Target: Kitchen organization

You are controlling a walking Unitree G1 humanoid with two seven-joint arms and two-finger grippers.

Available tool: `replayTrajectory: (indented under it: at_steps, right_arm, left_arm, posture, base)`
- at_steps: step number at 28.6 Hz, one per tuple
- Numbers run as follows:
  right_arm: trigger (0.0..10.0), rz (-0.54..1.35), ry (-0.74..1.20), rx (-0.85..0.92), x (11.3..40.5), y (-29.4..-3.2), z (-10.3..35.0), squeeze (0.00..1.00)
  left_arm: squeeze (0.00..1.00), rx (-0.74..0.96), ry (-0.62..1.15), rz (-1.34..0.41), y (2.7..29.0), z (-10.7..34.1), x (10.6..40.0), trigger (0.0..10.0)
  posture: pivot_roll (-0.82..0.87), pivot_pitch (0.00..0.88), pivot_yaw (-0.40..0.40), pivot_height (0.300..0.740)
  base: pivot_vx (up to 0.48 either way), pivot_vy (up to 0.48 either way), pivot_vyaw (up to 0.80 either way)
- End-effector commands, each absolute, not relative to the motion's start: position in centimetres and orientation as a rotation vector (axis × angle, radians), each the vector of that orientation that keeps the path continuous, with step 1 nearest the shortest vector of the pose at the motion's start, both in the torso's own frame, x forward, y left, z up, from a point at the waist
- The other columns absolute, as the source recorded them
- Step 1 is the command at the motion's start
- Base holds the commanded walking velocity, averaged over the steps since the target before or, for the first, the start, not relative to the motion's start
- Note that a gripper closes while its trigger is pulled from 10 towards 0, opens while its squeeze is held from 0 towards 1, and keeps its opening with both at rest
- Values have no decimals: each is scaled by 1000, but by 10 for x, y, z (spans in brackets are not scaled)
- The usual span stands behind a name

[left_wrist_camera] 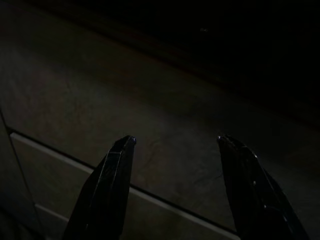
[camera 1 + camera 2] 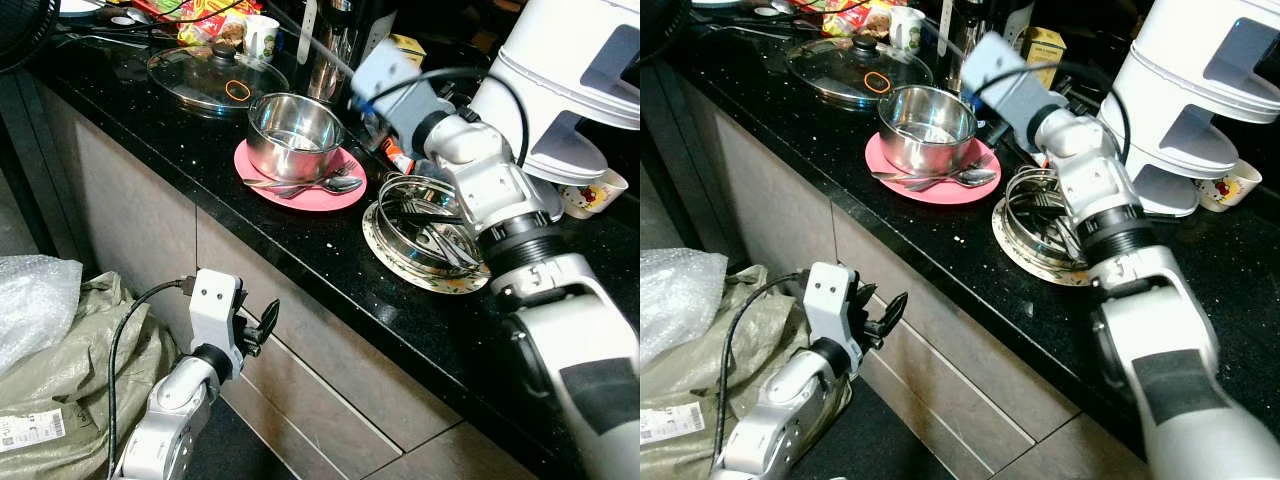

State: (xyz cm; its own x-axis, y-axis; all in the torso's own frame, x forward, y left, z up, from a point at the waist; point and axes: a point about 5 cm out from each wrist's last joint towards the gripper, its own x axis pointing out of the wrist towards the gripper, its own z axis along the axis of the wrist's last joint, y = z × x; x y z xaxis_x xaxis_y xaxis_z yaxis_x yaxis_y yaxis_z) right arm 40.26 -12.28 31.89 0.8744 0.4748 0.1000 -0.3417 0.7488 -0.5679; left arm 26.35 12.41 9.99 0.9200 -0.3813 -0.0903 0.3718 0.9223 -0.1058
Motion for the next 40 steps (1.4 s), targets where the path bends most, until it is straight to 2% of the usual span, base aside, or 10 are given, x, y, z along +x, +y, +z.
replayTrajectory:
  at_steps: [1, 6, 8, 9, 11, 12, 21, 32, 35, 40]
  right_arm:
    - [0, 487, -260, -417, 397, -133, 318, 0]
    - [0, 543, -305, -249, 388, -136, 315, 0]
    - [0, 558, -353, -52, 378, -144, 316, 0]
    - [4706, 552, -364, 1, 375, -148, 316, 0]
    - [4706, 548, -369, 30, 373, -150, 316, 0]
    - [10000, 535, -376, 87, 371, -154, 315, 0]
    - [10000, 441, -408, 395, 345, -187, 298, 0]
    - [10000, 380, -414, 437, 339, -198, 299, 0]
    - [10000, 366, -399, 424, 340, -198, 298, 0]
    - [10000, 314, -356, 366, 341, -199, 291, 0]
  left_arm:
    - [0, -89, 114, -408, 120, 99, 261, 10000]
    - [0, -91, 114, -411, 120, 99, 261, 10000]
    - [0, -91, 113, -415, 120, 100, 261, 10000]
    - [0, -91, 112, -417, 120, 100, 261, 10000]
    - [0, -91, 112, -418, 120, 100, 260, 10000]
    - [0, -92, 111, -418, 120, 100, 260, 10000]
    - [0, -95, 105, -438, 120, 101, 260, 10000]
    - [0, -106, 103, -546, 112, 103, 256, 10000]
    - [0, -127, 113, -621, 106, 104, 252, 10000]
    - [0, -255, 206, -929, 90, 108, 230, 10000]
  posture:
    - [158, 40, -211, 740]
    - [160, 40, -208, 740]
    - [157, 39, -203, 740]
    - [157, 40, -202, 740]
    - [157, 40, -202, 740]
    - [157, 40, -201, 740]
    - [141, 38, -188, 740]
    - [141, 30, -176, 740]
    - [140, 29, -173, 740]
    - [132, 26, -167, 740]
  base:
    - [0, 0, 0]
    - [0, 0, 0]
    - [0, 0, 0]
    - [0, 0, 0]
    - [0, 0, 0]
    - [0, 0, 0]
    - [0, 0, -525]
    - [0, 0, -788]
    - [0, 0, -792]
    - [0, 0, -398]
